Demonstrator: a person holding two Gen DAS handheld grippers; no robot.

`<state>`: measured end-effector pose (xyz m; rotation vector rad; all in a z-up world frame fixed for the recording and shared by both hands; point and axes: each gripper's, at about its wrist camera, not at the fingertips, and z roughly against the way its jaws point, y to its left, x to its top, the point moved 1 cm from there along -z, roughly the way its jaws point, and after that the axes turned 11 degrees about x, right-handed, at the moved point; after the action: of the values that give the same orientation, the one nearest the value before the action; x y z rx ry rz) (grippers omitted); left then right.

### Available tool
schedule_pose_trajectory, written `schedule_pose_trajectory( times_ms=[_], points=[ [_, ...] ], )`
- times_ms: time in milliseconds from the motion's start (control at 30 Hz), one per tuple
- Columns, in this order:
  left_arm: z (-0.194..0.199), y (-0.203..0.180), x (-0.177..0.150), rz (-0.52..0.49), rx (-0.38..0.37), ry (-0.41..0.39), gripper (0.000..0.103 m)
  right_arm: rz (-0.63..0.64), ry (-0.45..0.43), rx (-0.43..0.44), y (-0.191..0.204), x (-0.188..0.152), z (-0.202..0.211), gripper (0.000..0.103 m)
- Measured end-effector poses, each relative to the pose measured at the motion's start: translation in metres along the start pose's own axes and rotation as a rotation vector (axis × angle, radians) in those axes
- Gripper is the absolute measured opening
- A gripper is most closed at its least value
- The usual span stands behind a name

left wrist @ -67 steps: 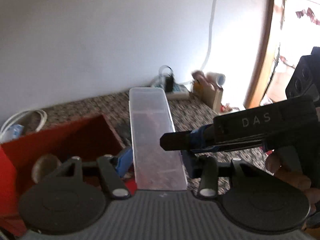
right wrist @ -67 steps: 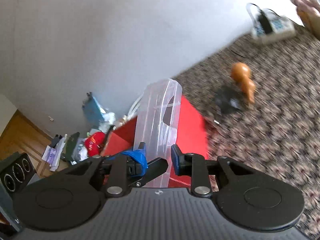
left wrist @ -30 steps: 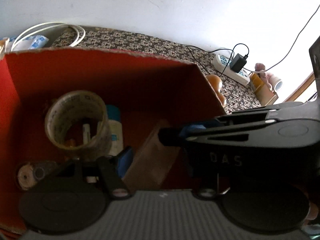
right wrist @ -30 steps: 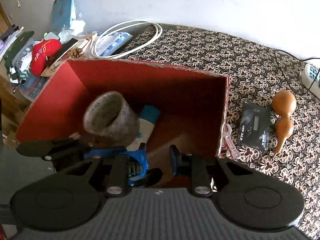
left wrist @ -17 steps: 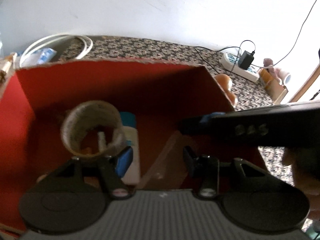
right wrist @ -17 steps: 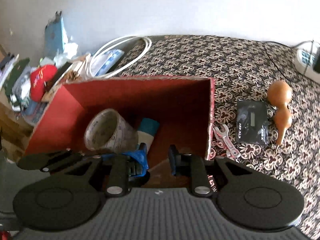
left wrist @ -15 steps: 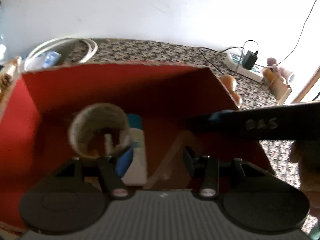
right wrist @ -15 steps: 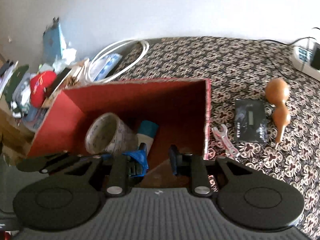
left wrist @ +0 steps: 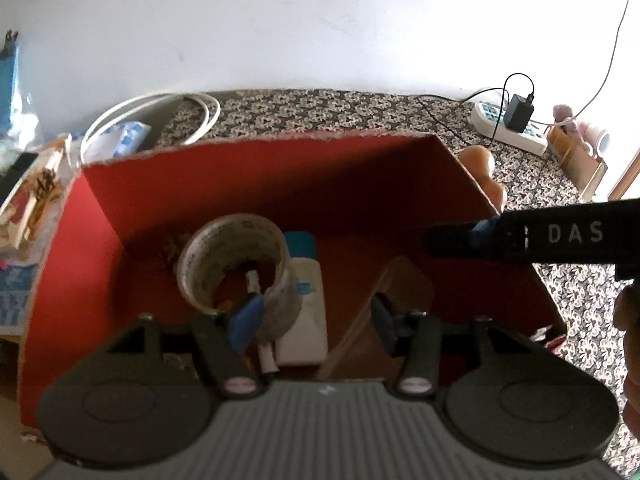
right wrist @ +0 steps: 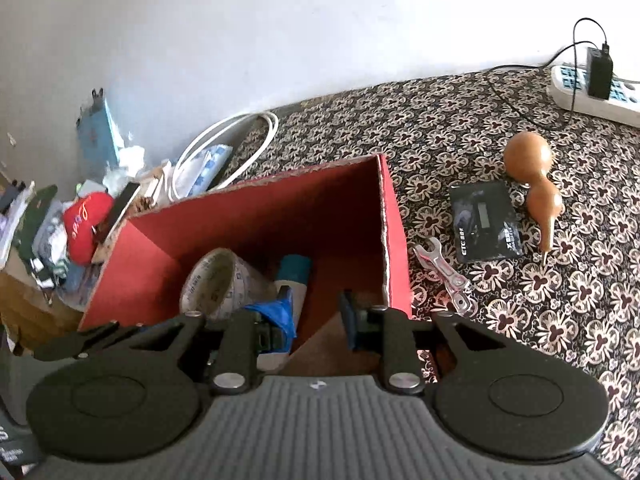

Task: Organize rigid objects
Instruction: 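Raise the right gripper out of the red box, then push the rim of the red box with the left gripper to turn it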

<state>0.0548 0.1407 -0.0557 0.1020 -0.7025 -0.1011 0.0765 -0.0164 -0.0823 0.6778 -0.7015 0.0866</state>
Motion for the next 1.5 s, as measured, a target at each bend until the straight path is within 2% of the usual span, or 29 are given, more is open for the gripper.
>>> schedule_pose_trajectory(
  times_ms=[300,833,1133,1500],
  points=[
    [0.016,-0.011,-0.003,-0.059,0.081,-0.028,0.060,-0.018,-0.049,0.014,0.006,-0.008,0.010,0.008],
    [0.065,-0.015,-0.012,-0.059,0.183,-0.050,0.067,0.059,-0.130,0.028,0.030,-0.028,0.048,0.009],
    [0.097,-0.025,-0.020,-0.078,0.193,-0.072,0.069,0.082,-0.151,0.042,0.040,-0.040,0.071,0.009],
    [0.096,-0.042,-0.038,-0.110,0.148,0.006,0.071,0.088,-0.131,0.015,0.038,-0.058,0.083,0.009]
  ],
)
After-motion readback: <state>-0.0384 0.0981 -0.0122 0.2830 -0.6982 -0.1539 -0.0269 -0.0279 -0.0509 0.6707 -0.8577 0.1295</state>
